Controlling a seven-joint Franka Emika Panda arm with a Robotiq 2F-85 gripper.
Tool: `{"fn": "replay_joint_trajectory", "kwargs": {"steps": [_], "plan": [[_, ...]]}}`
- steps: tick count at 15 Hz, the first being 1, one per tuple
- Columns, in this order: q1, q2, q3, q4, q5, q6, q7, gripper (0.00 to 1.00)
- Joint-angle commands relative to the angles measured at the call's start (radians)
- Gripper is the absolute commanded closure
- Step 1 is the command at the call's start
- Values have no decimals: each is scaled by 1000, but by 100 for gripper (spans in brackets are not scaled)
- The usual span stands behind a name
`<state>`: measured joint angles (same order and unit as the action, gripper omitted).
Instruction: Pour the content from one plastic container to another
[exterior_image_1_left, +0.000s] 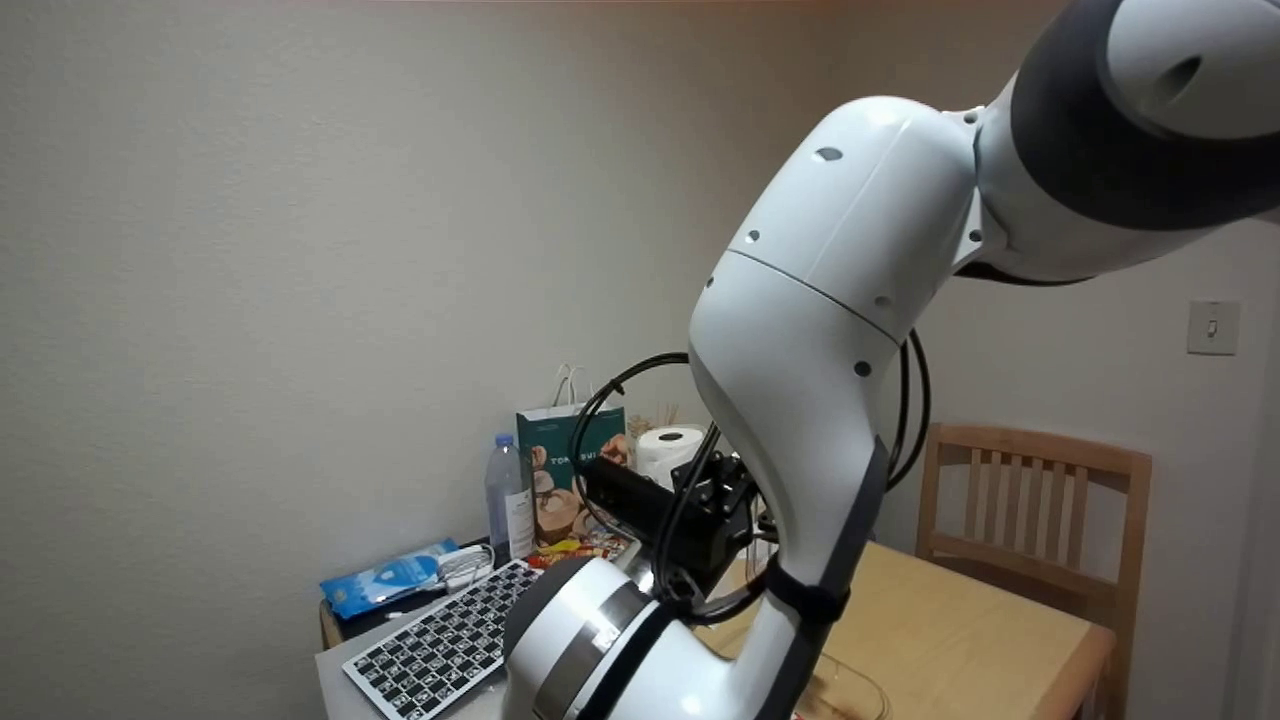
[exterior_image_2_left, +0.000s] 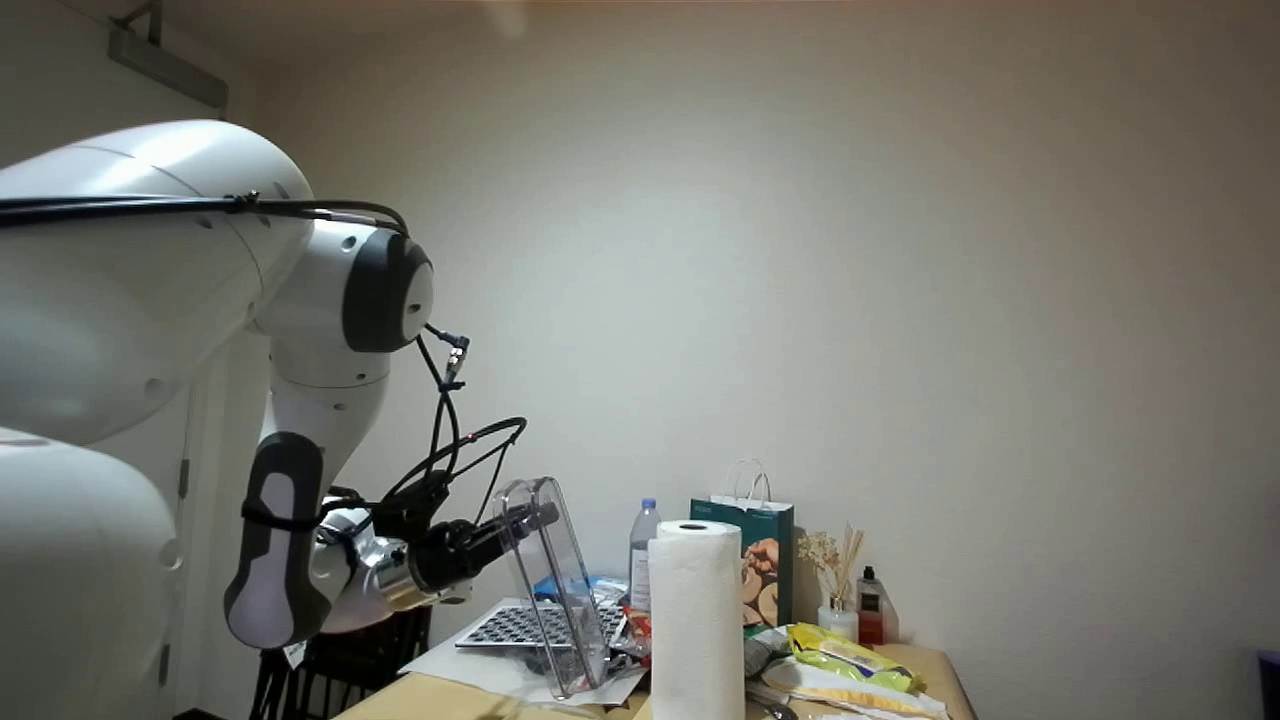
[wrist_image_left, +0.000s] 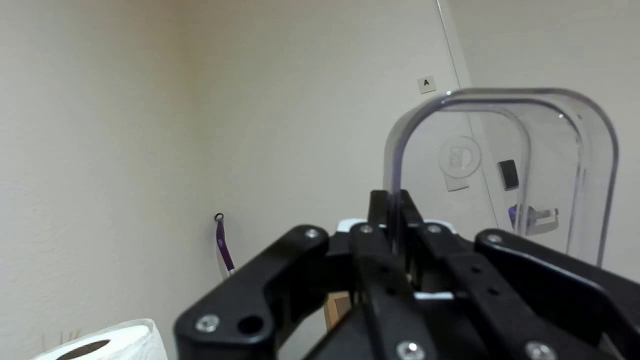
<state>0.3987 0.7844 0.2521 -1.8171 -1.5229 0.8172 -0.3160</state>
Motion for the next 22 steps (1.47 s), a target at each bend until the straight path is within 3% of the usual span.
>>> {"fn": "replay_joint_trajectory", "kwargs": {"steps": [1,12,22], "plan": [[8,-32,27,-53,-3,-8,-32,94],[56,-20,7,-119,-87,-117,32,94],[50,3,27,-88,-73,-99,19,94]]}}
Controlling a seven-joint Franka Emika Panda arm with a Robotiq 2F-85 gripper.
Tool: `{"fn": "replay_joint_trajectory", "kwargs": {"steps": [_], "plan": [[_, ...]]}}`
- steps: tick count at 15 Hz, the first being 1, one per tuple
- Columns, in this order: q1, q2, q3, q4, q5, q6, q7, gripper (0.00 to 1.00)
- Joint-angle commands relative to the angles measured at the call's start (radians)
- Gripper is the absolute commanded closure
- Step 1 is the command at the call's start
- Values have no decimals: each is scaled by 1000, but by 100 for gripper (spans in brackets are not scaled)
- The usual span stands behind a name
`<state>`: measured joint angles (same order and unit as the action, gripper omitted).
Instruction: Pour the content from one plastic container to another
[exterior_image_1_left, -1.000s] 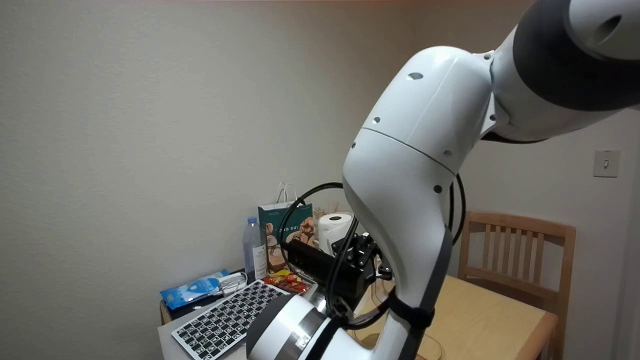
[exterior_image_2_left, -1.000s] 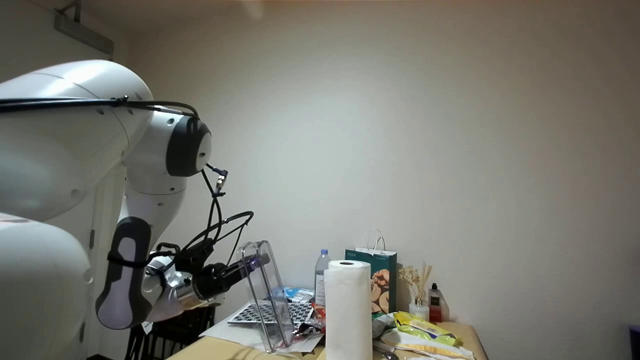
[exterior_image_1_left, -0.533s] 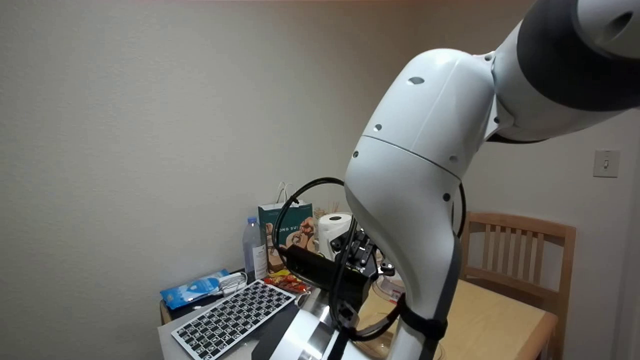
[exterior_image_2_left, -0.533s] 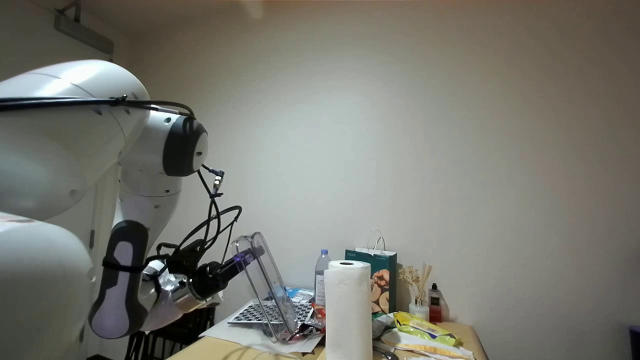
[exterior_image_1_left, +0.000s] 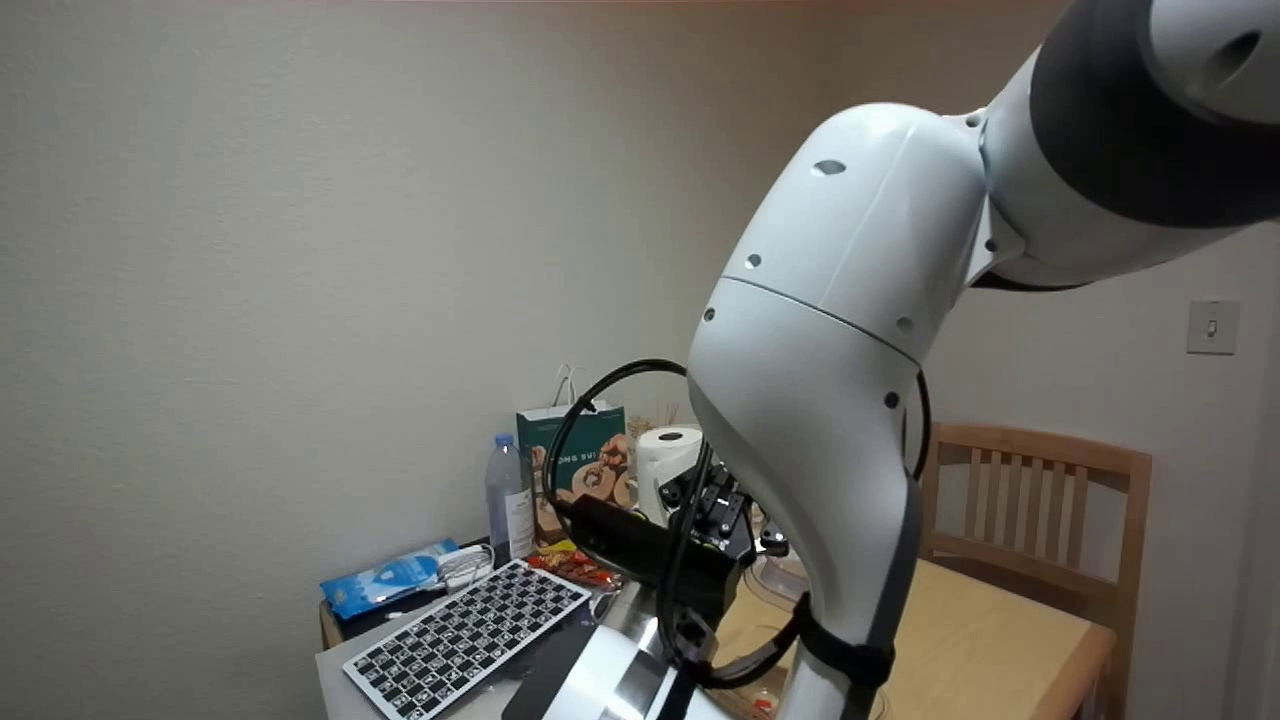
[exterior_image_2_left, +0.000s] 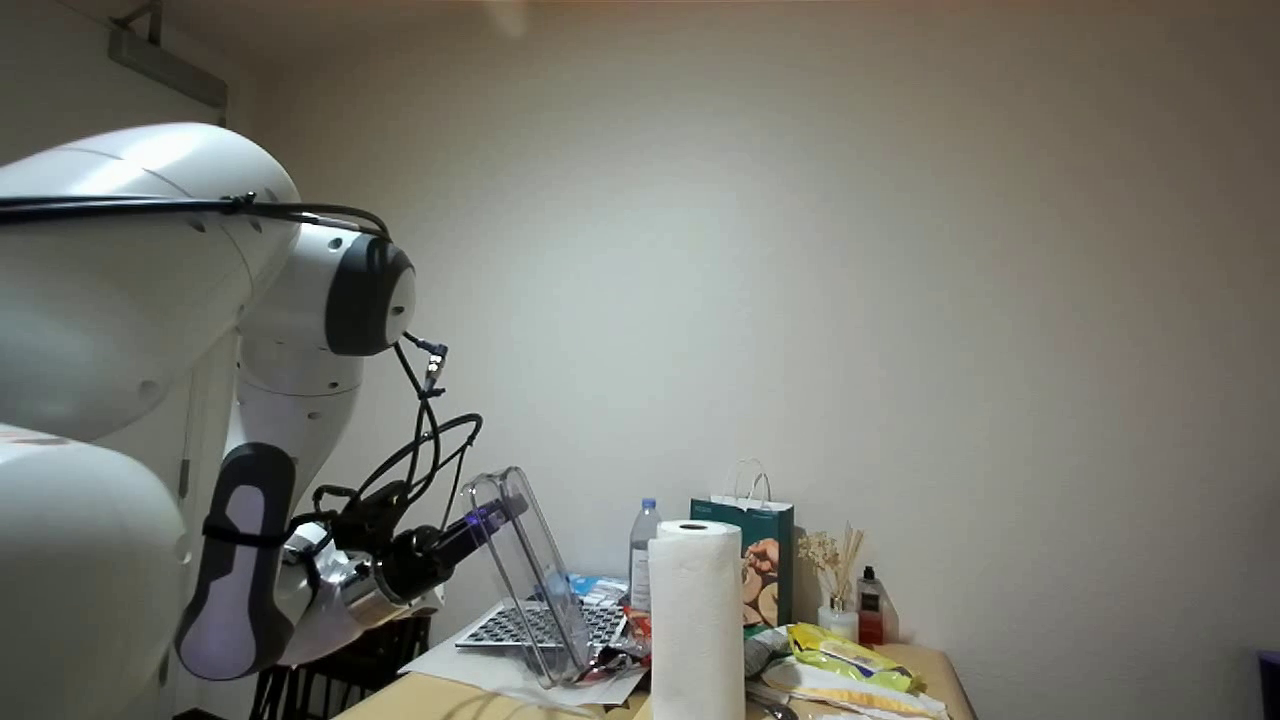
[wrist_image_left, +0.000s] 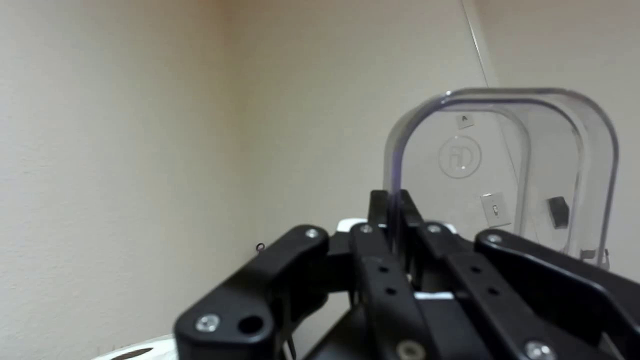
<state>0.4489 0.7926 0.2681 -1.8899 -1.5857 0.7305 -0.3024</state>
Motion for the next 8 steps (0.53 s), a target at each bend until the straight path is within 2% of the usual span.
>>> {"fn": "replay_joint_trajectory", "kwargs": {"steps": [1,5,8], "plan": [[-4,-10,20,-15,-2,-5,-2,94],[-59,-39,64,-19,71,97,-70,95],[-108,-62,71,9,187,141,-53,95]]}}
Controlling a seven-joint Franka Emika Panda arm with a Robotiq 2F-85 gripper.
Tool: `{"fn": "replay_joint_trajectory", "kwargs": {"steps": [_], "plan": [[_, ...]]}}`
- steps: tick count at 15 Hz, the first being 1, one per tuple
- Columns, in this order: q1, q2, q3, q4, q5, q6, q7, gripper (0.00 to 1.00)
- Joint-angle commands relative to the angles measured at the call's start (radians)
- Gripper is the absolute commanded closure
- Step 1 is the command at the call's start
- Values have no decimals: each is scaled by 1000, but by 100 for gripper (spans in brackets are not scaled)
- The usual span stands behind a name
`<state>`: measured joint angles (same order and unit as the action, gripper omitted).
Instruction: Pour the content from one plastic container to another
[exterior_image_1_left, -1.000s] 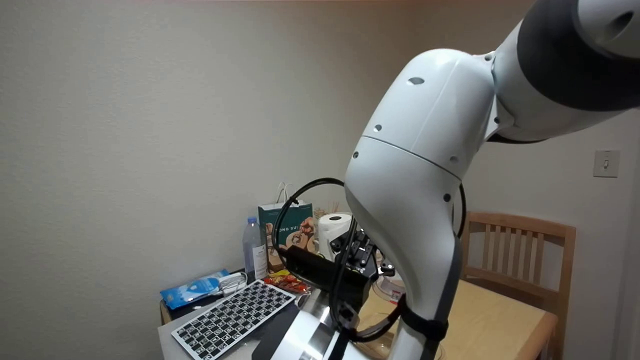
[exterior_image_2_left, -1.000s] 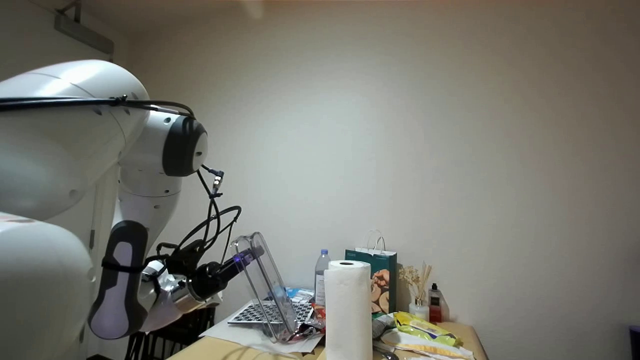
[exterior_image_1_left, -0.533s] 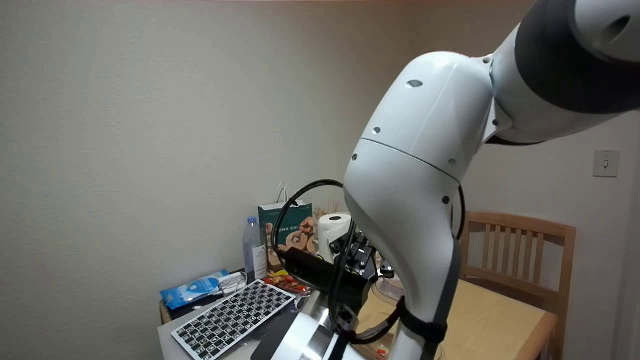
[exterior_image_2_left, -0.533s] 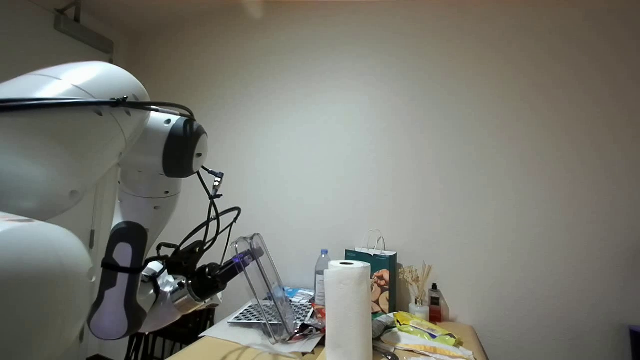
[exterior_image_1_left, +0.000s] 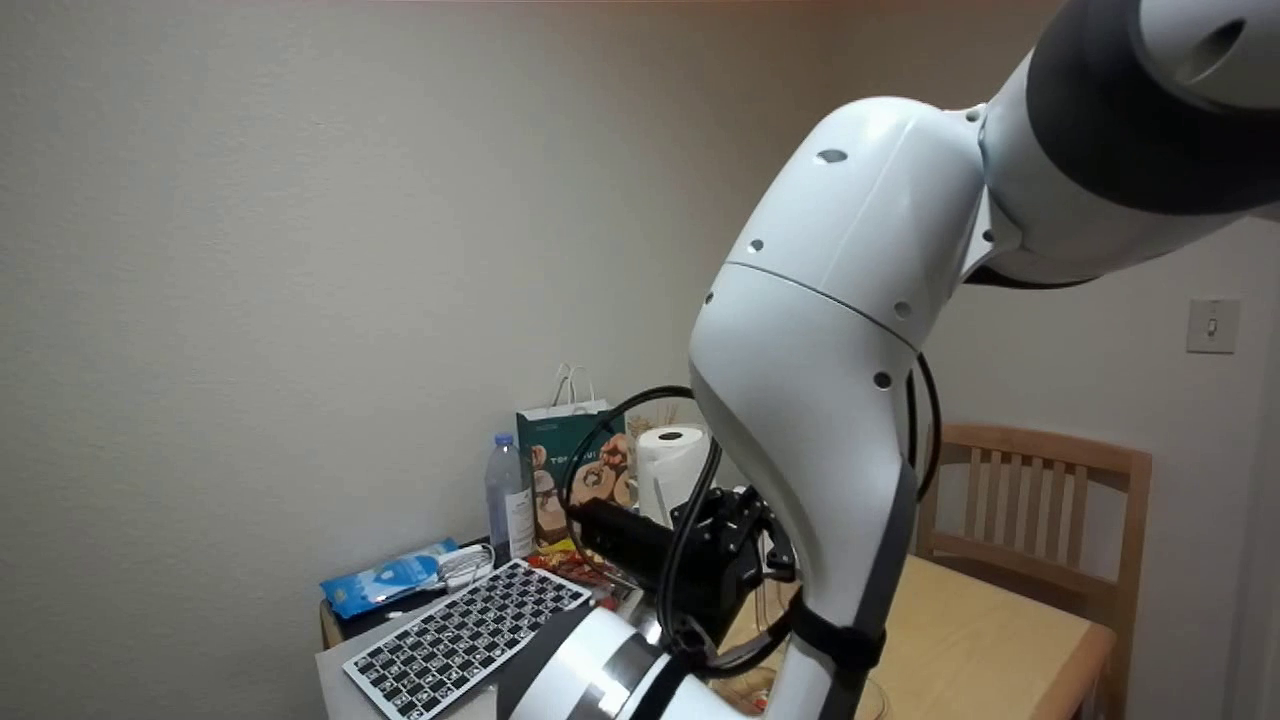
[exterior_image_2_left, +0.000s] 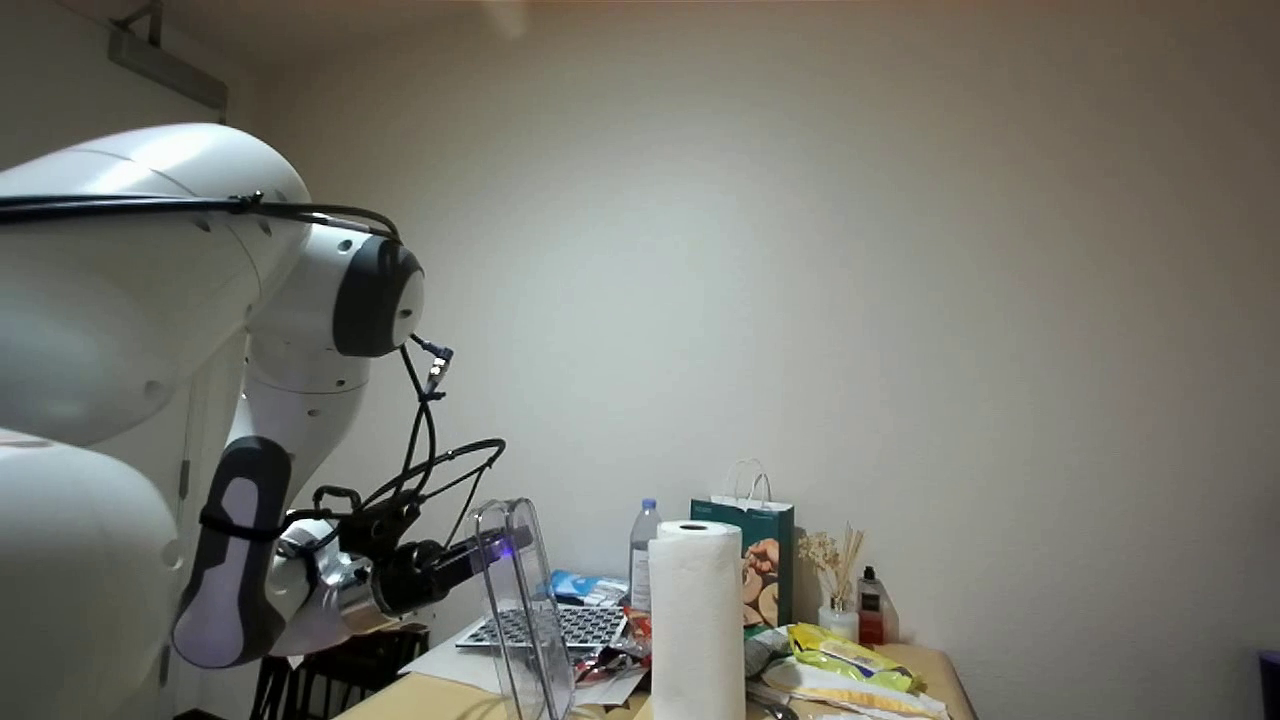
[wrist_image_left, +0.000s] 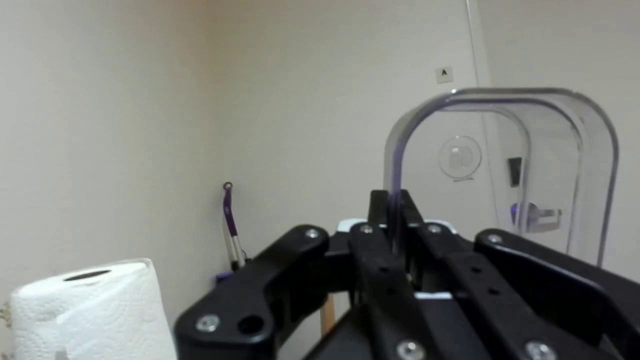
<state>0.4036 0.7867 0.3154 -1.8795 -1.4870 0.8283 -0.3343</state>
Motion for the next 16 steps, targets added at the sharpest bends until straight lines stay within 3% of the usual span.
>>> {"fn": "replay_joint_trajectory", "kwargs": {"steps": [1,6,13,14,15,16], "plan": [[-81,-69,23,5,126,54,-12,95],[-182,-159,-1,39,301,72,38,95],[-319,-337,-42,-71,660,215,176,95],[-328,-353,-56,-91,717,250,214,94],[-279,-283,-70,-2,642,187,142,93],[-289,-297,-80,-24,678,213,167,93]]}}
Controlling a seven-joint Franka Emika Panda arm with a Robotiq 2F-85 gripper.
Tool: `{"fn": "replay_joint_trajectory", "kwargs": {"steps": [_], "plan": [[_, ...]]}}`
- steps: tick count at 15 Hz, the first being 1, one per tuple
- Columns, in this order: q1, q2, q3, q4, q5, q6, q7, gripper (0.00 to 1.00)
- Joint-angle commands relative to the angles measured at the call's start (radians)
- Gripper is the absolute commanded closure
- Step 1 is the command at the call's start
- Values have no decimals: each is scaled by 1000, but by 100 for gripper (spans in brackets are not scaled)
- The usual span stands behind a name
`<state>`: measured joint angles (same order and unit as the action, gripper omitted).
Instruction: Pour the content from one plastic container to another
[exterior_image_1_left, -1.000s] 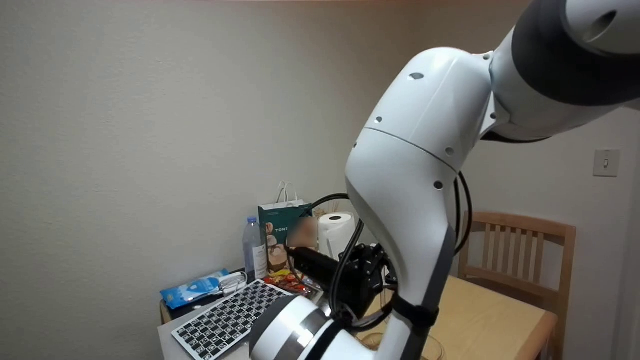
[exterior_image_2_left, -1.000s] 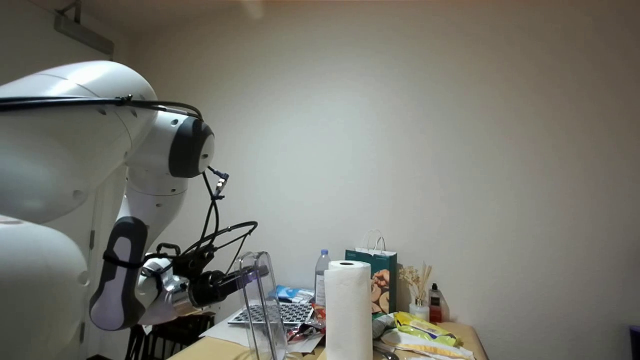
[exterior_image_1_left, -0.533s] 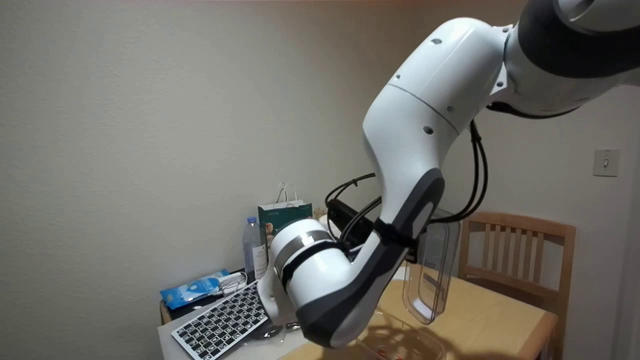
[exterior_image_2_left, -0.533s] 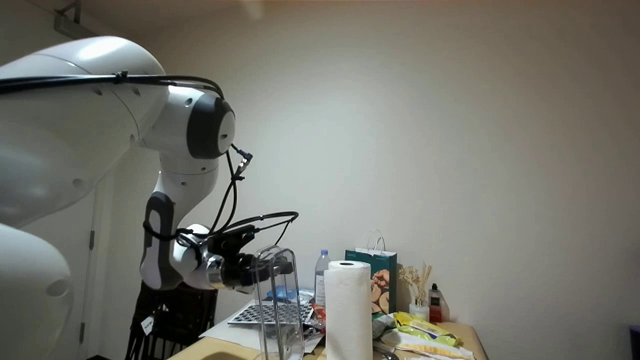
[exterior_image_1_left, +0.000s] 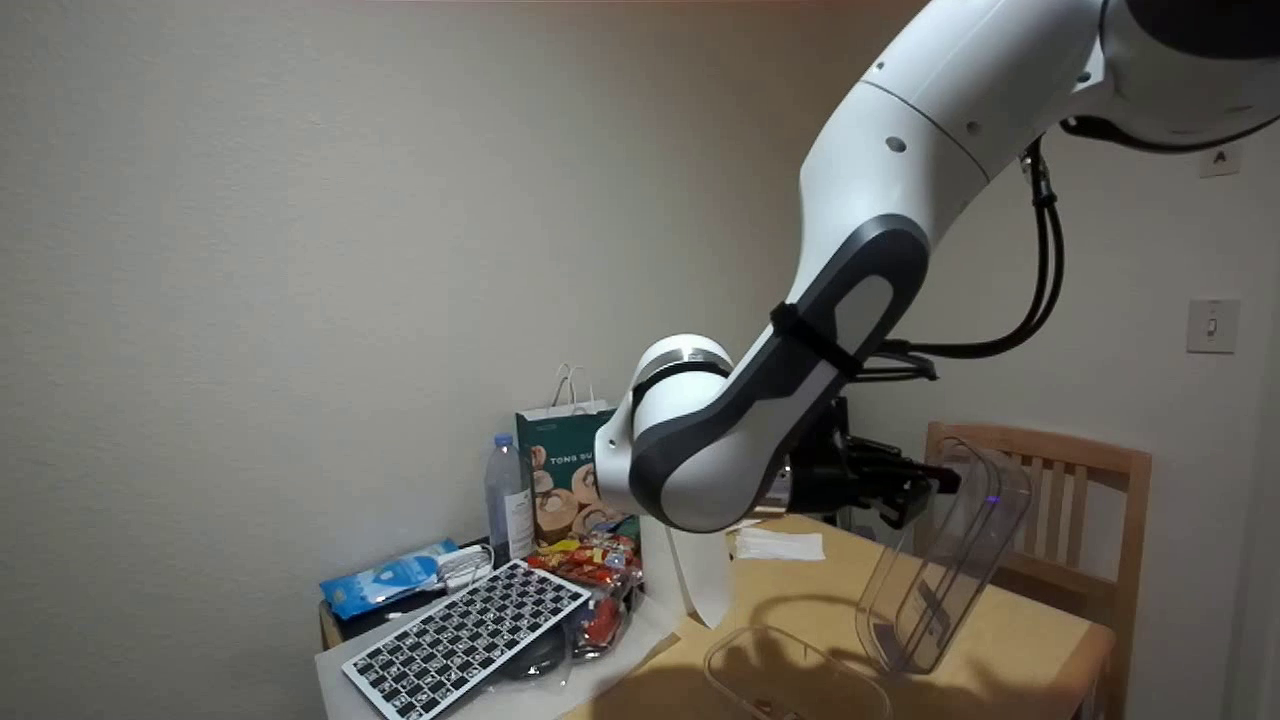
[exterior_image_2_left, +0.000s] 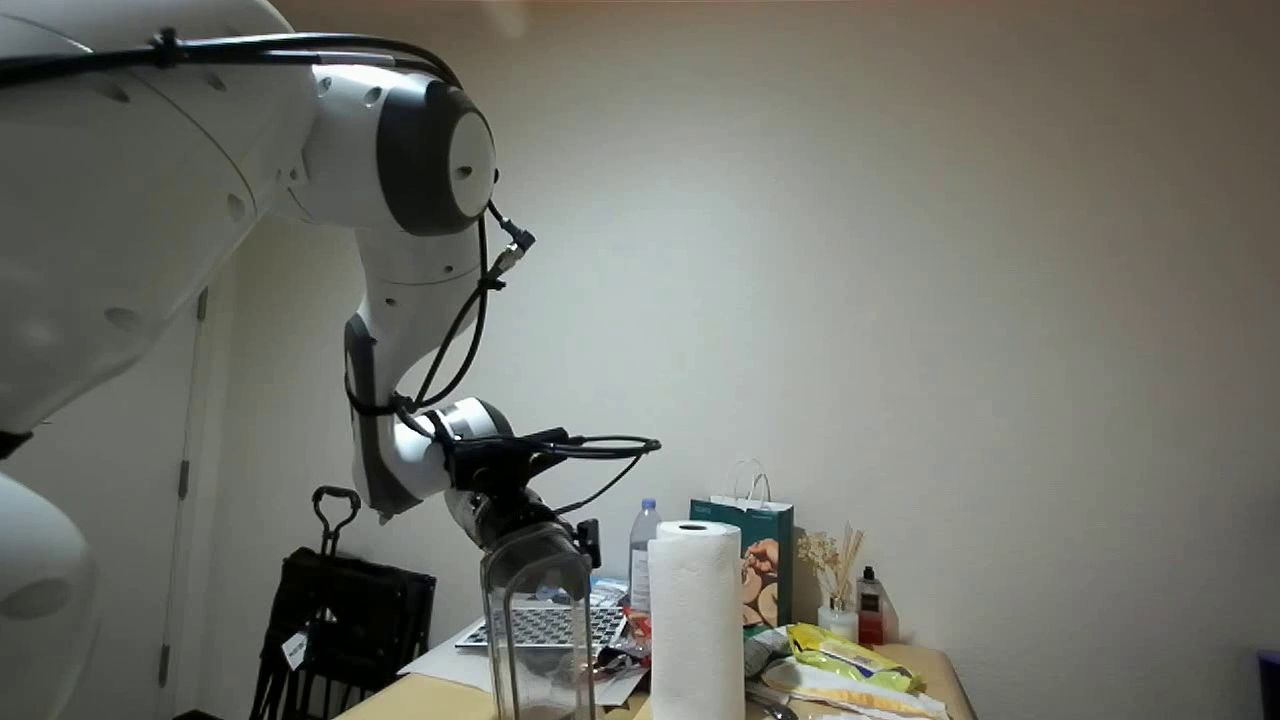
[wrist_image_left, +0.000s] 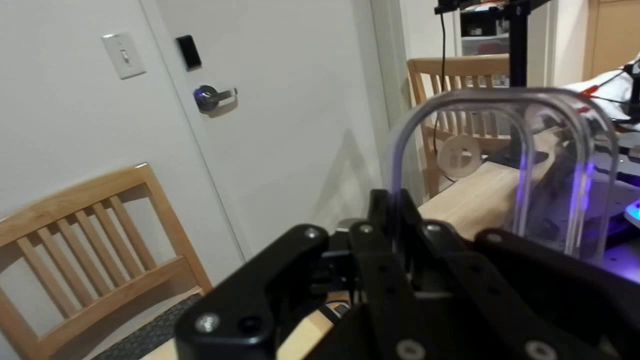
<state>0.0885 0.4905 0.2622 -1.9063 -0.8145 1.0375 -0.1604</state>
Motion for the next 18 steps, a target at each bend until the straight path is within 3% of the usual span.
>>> {"fn": "replay_joint_trajectory", "kwargs": {"steps": [1,3,9,14,18], "plan": [[19,-8,-31,-11,20,16,4,93],[17,-13,-33,-20,29,22,9,94],[25,-66,-86,-112,-264,205,122,95],[-35,-79,-130,-150,-181,402,273,95],[-72,-59,-161,-166,-42,503,270,94]]}}
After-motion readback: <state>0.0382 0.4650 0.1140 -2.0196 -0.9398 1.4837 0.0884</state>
